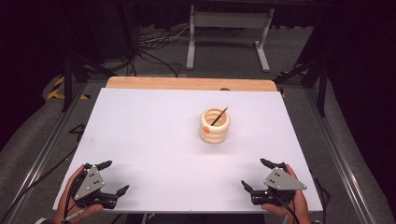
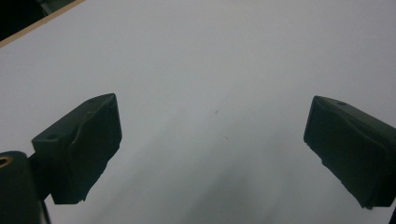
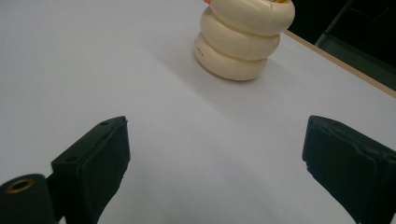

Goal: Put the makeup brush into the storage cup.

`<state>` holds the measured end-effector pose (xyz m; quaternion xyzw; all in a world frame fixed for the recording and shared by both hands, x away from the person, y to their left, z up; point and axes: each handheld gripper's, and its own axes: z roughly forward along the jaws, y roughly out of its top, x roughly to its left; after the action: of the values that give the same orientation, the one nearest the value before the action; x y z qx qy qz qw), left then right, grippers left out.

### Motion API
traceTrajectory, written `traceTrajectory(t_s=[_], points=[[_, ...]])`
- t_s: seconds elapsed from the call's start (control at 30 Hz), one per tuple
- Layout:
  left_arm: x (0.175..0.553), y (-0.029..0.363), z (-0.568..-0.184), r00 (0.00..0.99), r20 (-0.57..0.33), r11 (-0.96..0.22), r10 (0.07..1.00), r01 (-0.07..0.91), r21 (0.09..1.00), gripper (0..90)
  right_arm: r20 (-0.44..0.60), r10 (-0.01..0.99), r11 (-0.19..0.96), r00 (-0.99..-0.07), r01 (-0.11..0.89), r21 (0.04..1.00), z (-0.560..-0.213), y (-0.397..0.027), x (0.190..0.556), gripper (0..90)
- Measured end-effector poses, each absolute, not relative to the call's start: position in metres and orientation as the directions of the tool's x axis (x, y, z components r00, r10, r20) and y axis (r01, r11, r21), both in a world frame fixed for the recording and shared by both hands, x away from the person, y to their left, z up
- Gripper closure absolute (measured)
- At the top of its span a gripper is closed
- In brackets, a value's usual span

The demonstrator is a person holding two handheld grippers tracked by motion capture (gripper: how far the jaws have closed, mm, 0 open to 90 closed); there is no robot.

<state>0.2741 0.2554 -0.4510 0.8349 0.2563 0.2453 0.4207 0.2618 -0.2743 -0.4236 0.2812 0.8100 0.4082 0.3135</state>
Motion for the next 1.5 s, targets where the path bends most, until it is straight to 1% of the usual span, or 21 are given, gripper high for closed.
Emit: traceTrajectory(t_s=[0.6, 1.5], points=[[0.2729, 0.2475, -0.4511, 0.775, 0.205, -0.54, 0.598, 0.199, 0.818, 5.4, -0.288, 0.713, 0.51, -0.64, 0.192, 0.838, -0.4221, -0.2752, 0.2606, 8.3], [0.2757, 0.2451, -0.4486, 0.775, 0.204, -0.532, 0.598, 0.193, 0.825, 5.5, -0.282, 0.709, 0.509, -0.646, 0.193, 0.839, -0.4225, -0.2743, 0.2618, 8.3]])
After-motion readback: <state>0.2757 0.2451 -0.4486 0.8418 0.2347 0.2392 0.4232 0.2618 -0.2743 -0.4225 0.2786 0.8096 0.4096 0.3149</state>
